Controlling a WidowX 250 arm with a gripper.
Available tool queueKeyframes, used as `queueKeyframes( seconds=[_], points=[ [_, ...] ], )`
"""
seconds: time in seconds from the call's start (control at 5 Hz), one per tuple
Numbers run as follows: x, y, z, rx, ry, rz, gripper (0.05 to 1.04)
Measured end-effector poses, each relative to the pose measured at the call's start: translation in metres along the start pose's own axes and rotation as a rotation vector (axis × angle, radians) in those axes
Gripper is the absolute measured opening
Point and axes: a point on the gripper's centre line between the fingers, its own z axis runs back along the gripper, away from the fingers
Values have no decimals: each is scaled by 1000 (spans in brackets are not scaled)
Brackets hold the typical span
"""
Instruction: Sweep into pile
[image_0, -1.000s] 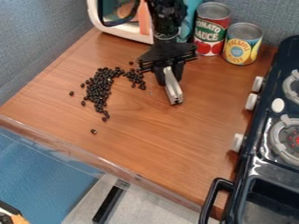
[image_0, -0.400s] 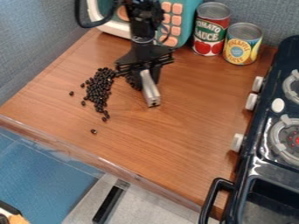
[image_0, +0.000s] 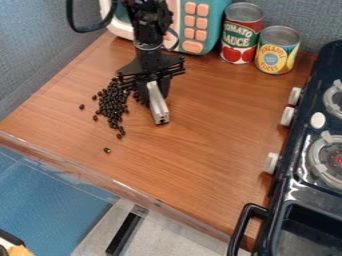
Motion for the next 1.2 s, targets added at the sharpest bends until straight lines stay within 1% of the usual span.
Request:
queueKeyframes(
  seconds=[0.2, 0.4, 0.6, 0.8, 1.0, 1.2],
  points=[
    [-2, 8, -2, 6, 1, -6, 378],
    [0, 19, 4, 26, -15, -2, 378],
    [4, 28, 3, 40, -19, 12, 378],
    [-1, 12, 9, 5, -13, -12, 378],
    [-9, -36, 27, -93, -5, -56, 378],
    [-8, -67, 43, -152, -15, -58, 378]
  ],
)
